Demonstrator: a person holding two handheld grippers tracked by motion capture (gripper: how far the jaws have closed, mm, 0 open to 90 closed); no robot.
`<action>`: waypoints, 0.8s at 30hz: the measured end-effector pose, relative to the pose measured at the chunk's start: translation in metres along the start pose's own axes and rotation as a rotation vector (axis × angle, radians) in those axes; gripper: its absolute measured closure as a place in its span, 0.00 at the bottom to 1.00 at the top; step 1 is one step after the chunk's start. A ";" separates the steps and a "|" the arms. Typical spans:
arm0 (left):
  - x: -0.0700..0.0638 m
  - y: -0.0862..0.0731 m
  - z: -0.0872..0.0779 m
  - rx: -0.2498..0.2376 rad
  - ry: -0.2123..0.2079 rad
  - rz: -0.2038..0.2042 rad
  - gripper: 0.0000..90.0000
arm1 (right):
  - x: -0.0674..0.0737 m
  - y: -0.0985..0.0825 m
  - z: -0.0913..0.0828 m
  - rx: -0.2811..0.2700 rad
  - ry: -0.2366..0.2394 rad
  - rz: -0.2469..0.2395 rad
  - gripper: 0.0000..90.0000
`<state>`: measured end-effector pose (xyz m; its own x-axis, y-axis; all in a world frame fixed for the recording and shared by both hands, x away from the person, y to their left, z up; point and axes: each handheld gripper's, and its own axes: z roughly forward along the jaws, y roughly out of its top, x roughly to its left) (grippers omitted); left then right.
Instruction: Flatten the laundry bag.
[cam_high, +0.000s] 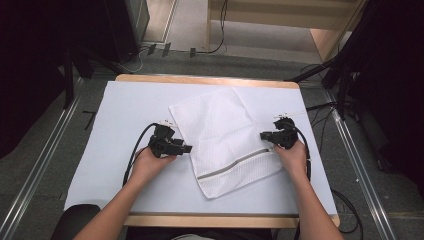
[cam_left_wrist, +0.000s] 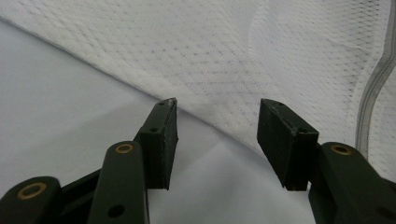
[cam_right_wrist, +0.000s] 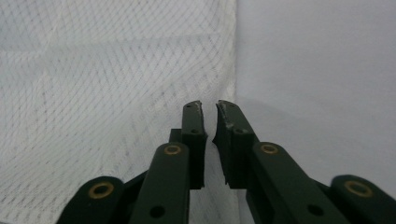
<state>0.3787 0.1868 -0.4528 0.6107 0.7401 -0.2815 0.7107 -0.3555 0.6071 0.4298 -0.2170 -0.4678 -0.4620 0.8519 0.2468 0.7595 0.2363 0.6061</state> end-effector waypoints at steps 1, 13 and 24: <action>0.000 -0.001 0.001 0.000 0.000 0.001 0.54 | 0.001 0.000 0.001 0.006 0.002 -0.005 0.99; -0.013 -0.002 0.012 -0.008 0.014 0.029 0.56 | 0.021 0.001 0.005 0.061 0.033 -0.065 1.00; -0.012 -0.003 0.016 -0.027 0.058 0.055 1.00 | 0.016 0.001 0.003 0.050 0.029 -0.055 0.99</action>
<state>0.3751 0.1694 -0.4631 0.6271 0.7517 -0.2043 0.6662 -0.3816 0.6407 0.4243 -0.2014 -0.4658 -0.5159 0.8234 0.2363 0.7543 0.3059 0.5809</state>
